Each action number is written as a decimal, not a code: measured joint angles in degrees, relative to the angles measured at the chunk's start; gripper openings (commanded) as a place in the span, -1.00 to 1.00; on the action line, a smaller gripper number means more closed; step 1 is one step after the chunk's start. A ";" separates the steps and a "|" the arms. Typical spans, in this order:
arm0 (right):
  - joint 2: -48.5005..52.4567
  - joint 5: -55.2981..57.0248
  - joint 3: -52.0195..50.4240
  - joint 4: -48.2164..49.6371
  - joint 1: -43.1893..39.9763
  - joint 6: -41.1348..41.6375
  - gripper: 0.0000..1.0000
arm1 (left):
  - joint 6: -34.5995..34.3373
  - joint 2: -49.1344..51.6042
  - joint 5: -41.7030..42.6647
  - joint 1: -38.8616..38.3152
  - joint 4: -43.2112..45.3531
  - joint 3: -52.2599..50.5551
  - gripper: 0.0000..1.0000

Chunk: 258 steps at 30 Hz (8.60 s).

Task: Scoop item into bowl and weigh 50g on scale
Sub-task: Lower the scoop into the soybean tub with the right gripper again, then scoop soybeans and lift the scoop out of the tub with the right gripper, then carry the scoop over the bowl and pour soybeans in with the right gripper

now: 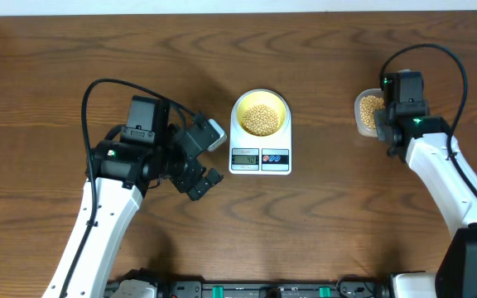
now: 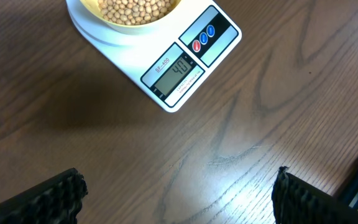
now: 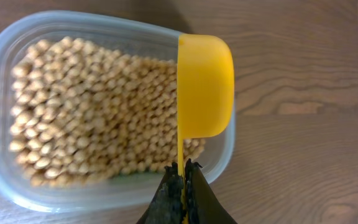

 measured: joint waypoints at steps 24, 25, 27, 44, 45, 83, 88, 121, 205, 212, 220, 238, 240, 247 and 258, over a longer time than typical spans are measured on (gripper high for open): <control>0.00 -5.64 0.00 0.13 -3.34 0.55 -0.98 | 0.00 0.00 0.00 0.00 -0.02 0.00 0.96; 0.00 -5.81 0.00 0.31 -3.48 0.63 -0.98 | 0.00 0.00 0.00 0.00 -0.02 0.00 0.96; 0.00 -6.10 0.00 0.55 -3.56 0.87 -0.98 | 0.00 0.00 0.00 0.00 -0.02 0.00 0.96; 3.28 -14.14 0.00 1.88 -4.00 1.51 -0.98 | 0.00 0.00 0.00 0.00 -0.02 0.00 0.96; 3.28 -15.06 0.00 1.90 -4.00 1.51 -0.98 | 0.00 0.00 0.00 0.00 -0.02 0.00 0.96; 3.28 -57.55 0.00 -7.72 -26.16 12.31 -0.98 | 0.00 0.00 0.00 0.00 -0.02 0.00 0.96; 3.28 -60.63 0.00 -8.02 -29.05 12.94 -0.98 | 0.00 0.00 0.00 0.00 -0.02 0.00 0.96; 3.28 -82.86 0.00 -9.29 -39.19 16.46 -0.98 | 0.00 0.00 0.00 0.00 -0.02 0.00 0.96; 3.28 -68.37 0.00 17.75 9.20 19.17 -0.98 | 0.00 0.00 0.00 0.00 -0.02 0.00 0.96; 3.28 -68.08 0.00 17.73 9.31 16.09 -0.98 | 0.00 0.00 0.00 0.00 -0.02 0.00 0.96; 3.28 -64.24 0.00 17.75 11.21 7.98 -0.98 | 0.00 0.00 0.00 0.00 -0.02 0.00 0.96; 3.28 -60.22 0.00 17.75 11.50 4.98 -0.98 | 0.00 0.00 0.00 0.00 -0.02 0.00 0.96; 3.28 -60.22 0.00 17.75 11.50 4.98 -0.98 | 0.00 0.00 0.00 0.00 -0.02 0.00 0.96; 3.28 -60.24 0.00 17.75 11.50 5.77 -0.98 | 0.00 0.00 0.00 0.00 -0.02 0.00 0.95; 3.28 -60.24 0.00 17.77 11.50 6.25 -0.98 | 0.00 0.00 0.00 0.00 -0.02 0.00 0.96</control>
